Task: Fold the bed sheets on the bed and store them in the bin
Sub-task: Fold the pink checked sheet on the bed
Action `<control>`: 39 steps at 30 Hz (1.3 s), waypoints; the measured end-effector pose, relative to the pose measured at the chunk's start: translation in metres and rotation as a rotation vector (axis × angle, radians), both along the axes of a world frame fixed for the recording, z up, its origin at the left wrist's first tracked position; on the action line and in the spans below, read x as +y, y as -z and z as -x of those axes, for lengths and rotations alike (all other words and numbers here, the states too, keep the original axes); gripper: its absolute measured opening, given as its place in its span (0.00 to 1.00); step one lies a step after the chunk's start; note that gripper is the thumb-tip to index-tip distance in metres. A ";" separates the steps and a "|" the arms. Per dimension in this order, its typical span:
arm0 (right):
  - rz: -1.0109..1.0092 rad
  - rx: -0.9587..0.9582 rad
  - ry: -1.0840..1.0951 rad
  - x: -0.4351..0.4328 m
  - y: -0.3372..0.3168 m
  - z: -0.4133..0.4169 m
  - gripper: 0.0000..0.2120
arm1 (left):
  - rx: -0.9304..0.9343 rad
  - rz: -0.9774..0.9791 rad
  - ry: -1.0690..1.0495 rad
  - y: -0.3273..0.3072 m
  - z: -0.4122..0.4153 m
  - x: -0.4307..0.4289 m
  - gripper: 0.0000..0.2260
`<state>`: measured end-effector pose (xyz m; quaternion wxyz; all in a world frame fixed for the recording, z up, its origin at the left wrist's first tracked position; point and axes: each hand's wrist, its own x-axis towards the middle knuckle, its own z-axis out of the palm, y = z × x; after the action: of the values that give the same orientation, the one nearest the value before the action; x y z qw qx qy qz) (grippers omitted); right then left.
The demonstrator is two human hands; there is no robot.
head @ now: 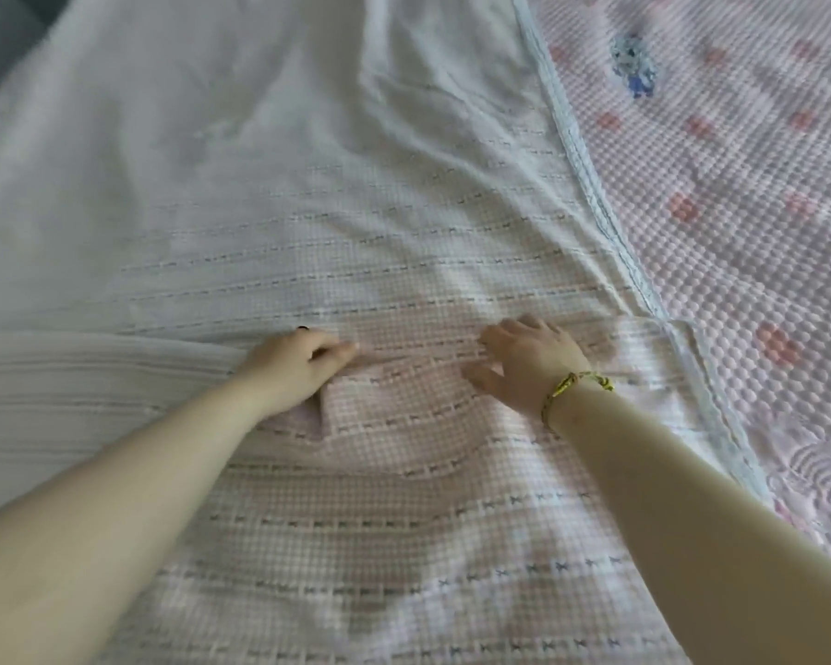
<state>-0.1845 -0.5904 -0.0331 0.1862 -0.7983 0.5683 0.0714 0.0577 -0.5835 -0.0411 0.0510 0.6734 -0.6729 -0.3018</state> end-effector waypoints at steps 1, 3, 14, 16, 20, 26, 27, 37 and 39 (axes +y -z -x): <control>-0.010 0.010 0.018 -0.003 0.001 -0.005 0.20 | -0.035 -0.043 0.009 -0.004 -0.020 0.002 0.20; 0.019 0.069 0.043 -0.004 0.001 -0.008 0.15 | -0.167 -0.098 0.061 -0.006 -0.052 0.005 0.19; 0.225 0.178 0.304 -0.019 0.013 -0.006 0.19 | -0.496 0.360 -0.118 0.017 -0.086 -0.023 0.16; 0.252 0.101 0.396 -0.009 0.012 -0.015 0.23 | -0.369 0.378 -0.093 0.030 -0.094 -0.007 0.23; 0.226 -0.078 0.240 0.032 0.014 -0.074 0.33 | -0.213 0.324 -0.015 0.035 -0.105 0.014 0.36; -0.031 0.054 -0.010 0.051 0.048 -0.120 0.49 | -0.389 0.221 0.020 0.028 -0.117 0.015 0.29; -0.046 0.063 -0.002 0.050 0.047 -0.118 0.48 | -0.442 0.163 0.032 0.025 -0.124 0.015 0.26; -0.134 0.291 0.156 0.047 0.000 -0.174 0.26 | -0.427 -0.028 -0.270 -0.020 -0.274 0.042 0.19; -0.091 0.295 0.196 0.046 -0.012 -0.207 0.26 | -0.501 -0.018 -0.285 -0.014 -0.312 0.041 0.19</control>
<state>0.0225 -0.5442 -0.0207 0.1427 -0.7108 0.6605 0.1951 0.3692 -0.5422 -0.0269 -0.0811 0.8151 -0.5605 -0.1218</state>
